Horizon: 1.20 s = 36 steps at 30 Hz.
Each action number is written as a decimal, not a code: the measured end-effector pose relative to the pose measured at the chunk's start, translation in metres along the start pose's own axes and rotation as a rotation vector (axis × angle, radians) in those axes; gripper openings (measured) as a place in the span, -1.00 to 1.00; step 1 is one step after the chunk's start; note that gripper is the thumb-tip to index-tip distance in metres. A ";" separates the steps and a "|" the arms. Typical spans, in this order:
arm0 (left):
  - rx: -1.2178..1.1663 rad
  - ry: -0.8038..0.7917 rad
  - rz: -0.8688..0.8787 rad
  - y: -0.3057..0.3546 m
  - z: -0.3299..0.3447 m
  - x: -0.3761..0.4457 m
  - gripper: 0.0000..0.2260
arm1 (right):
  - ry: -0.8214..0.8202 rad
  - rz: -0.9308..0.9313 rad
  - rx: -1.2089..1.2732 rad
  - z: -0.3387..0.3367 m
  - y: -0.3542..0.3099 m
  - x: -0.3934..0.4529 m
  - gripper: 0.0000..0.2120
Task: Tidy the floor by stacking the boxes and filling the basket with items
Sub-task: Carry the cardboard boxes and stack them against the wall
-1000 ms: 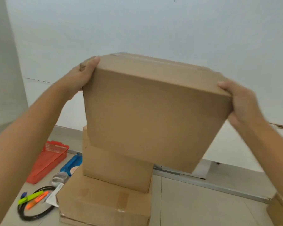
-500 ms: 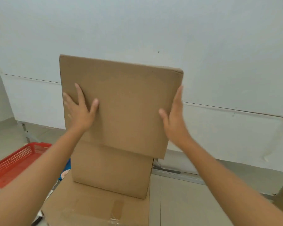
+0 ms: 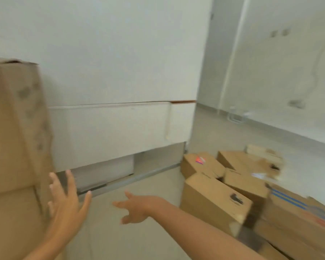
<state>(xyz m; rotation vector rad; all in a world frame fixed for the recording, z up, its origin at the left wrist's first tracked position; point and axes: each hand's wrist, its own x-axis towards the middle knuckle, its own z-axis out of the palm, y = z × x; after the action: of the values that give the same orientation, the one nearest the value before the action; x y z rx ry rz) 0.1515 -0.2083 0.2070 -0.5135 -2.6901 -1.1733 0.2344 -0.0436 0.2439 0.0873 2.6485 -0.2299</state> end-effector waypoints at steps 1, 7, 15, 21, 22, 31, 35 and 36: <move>0.010 -0.071 0.062 0.020 0.019 -0.009 -0.30 | 0.014 0.070 0.027 0.007 0.022 -0.019 -0.38; 0.014 -0.424 0.392 0.138 0.102 -0.072 -0.33 | 0.106 0.429 0.191 0.056 0.141 -0.134 -0.31; -0.005 -0.615 0.605 0.253 0.171 -0.171 -0.45 | 0.278 0.718 0.434 0.137 0.229 -0.290 -0.28; -0.029 -0.748 0.748 0.299 0.229 -0.207 -0.46 | 0.574 1.048 0.607 0.200 0.288 -0.355 -0.42; -0.035 -0.774 0.755 0.304 0.241 -0.210 -0.47 | 0.645 1.100 0.653 0.210 0.299 -0.362 -0.48; -0.019 -0.951 0.539 0.347 0.367 -0.192 -0.42 | 0.898 1.547 1.029 0.268 0.402 -0.394 -0.47; -0.080 -0.989 0.372 0.369 0.413 -0.170 -0.38 | 1.014 1.576 1.074 0.257 0.449 -0.385 -0.44; -0.095 -0.982 0.347 0.375 0.424 -0.166 -0.37 | 1.053 1.569 1.080 0.252 0.459 -0.382 -0.43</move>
<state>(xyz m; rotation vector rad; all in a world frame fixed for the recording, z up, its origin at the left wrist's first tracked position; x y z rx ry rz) 0.4403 0.2991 0.1272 -1.9004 -3.0183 -1.1229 0.7336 0.3550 0.1349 2.9466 1.8815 -1.1355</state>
